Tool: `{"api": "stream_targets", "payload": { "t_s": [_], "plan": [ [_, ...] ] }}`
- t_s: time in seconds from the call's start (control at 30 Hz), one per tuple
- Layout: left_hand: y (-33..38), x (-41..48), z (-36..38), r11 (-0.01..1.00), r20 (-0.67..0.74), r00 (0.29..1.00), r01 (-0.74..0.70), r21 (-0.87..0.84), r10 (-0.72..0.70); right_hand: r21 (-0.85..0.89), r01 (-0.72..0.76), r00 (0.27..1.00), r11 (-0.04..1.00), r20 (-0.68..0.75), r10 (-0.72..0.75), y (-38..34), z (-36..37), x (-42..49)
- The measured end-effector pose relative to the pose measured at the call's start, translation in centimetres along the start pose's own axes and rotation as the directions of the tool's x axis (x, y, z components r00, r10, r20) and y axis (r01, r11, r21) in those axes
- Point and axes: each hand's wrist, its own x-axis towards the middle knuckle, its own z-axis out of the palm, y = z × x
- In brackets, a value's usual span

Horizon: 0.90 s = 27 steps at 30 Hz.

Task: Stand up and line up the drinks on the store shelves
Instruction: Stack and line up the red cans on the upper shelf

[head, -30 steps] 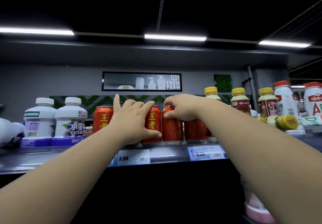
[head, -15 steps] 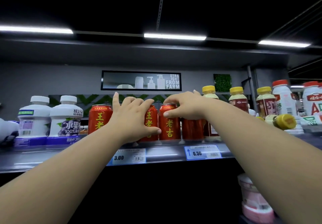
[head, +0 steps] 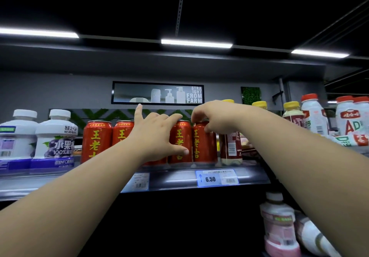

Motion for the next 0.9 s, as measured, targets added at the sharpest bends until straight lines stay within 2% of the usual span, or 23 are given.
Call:
{"api": "stream_targets", "payload": {
  "t_s": [0.1,0.23,0.5,0.73,0.9],
  "plan": [
    [0.2,0.1,0.1,1.000,0.010,1.000,-0.008,0.024,0.007,-0.070,0.020,0.999,0.997,-0.043,-0.023,1.0,0.0,0.2],
    [0.6,0.5,0.1,0.999,0.021,1.000,0.001,0.033,-0.002,-0.301,-0.005,1.000,0.954,-0.008,0.003,1.8,1.1,0.8],
    [0.8,1.1,0.0,0.998,0.061,0.997,0.041,0.043,-0.044,-0.101,0.066,0.996,0.993,-0.050,-0.071,3.4,0.5,0.1],
    [0.8,1.4,-0.1,0.999,0.072,0.997,0.018,0.047,-0.021,-0.048,0.095,0.985,0.994,-0.141,-0.101,4.3,1.3,0.4],
    [0.3,1.2,-0.1,0.998,0.066,0.998,0.005,0.065,-0.010,-0.074,0.105,0.983,0.992,-0.144,-0.114,4.0,1.7,0.2]
  ]
}}
